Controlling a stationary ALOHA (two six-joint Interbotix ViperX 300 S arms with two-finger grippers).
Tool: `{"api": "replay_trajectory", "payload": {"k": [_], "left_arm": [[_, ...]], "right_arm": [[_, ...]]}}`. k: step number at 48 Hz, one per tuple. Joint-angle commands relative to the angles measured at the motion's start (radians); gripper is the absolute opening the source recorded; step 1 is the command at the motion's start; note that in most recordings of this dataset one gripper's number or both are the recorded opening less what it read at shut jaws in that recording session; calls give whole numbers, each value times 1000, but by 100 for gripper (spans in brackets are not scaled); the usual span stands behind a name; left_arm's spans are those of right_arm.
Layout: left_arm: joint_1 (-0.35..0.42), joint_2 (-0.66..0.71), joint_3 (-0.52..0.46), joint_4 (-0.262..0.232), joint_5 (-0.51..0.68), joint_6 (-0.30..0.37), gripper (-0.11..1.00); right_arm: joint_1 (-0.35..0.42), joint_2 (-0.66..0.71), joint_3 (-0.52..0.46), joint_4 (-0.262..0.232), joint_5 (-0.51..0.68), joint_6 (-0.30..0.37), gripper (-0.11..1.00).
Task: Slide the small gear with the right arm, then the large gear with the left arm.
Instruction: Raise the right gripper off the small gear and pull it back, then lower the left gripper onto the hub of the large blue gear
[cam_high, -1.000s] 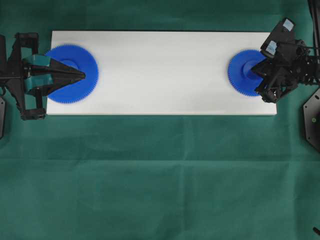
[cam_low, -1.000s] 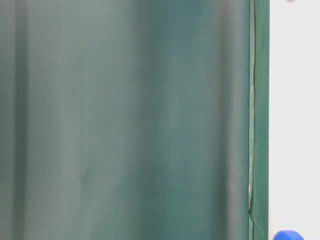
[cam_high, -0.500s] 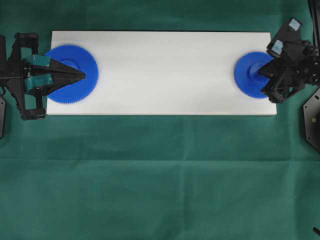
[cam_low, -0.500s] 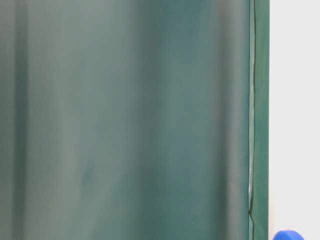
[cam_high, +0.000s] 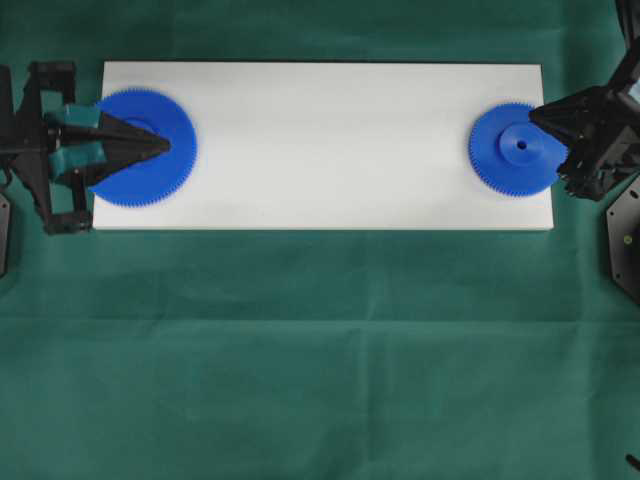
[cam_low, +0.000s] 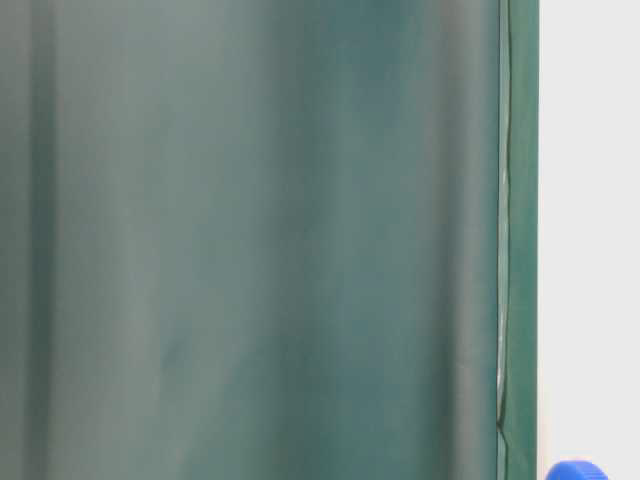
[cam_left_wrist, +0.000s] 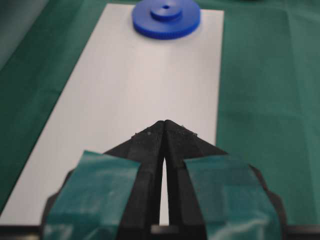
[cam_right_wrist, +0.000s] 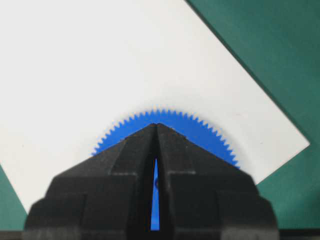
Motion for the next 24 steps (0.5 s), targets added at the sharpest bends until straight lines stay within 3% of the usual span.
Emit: {"api": "replay_trajectory", "payload": {"k": [1,14,24], "left_arm": [[20,2,-17,-2,-2,0,0],[32,-14,-29,0,46,2,0],[98,-44,-35,-2,227,-2,0]], "right_arm": [[-3,-21,3,-3,-15,0,50],[-2,-17,9,-5,-14,2,50],[-2,-5,11,-3,-15,2,50]]}}
